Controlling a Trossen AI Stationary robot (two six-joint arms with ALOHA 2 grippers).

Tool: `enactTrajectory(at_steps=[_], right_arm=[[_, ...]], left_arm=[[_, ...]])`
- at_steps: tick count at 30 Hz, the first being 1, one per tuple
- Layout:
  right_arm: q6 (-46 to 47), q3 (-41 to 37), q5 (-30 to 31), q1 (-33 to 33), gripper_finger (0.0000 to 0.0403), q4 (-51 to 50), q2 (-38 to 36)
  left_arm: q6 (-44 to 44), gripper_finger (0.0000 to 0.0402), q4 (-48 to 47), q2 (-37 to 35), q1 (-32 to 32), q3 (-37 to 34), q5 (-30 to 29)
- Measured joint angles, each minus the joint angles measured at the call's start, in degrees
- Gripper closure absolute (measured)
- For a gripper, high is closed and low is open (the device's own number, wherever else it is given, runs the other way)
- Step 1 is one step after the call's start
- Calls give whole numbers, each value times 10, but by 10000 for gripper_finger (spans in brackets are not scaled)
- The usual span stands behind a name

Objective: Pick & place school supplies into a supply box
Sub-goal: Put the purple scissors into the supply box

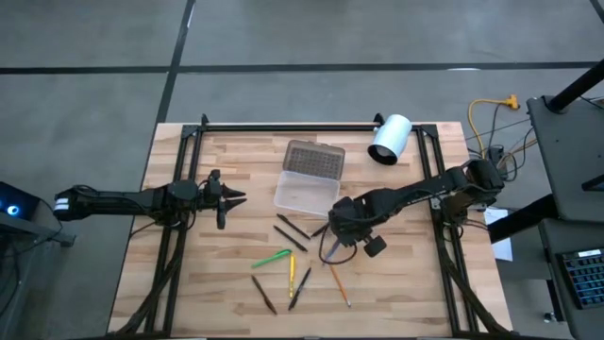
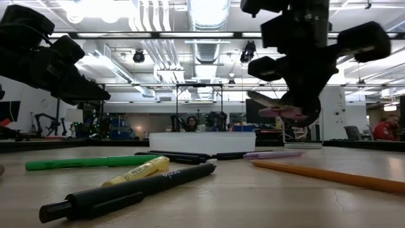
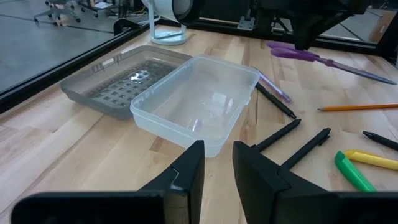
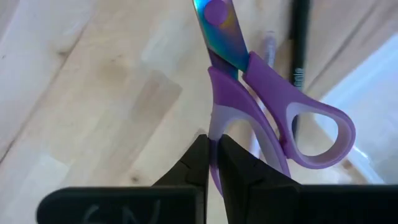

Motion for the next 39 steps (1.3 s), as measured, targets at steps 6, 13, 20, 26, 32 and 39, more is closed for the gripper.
enactTrajectory(at_steps=[6,13,20,26,32,39], right_arm=[[-2,20,2,-21,390,1,0],[-20,50,14,-38,390,15,0],[-24,73,19,-68,390,16,-1],[-31,80,21,-97,390,25,-1],[-31,79,22,-125,390,55,-1],[-30,79,23,-155,390,81,-1]], left_arm=[[0,332,0,0,0,0,0],[0,332,0,0,0,0,0],[0,332,0,0,0,0,0],[0,332,0,0,0,0,0],[0,332,0,0,0,0,0],[0,332,0,0,0,0,0]])
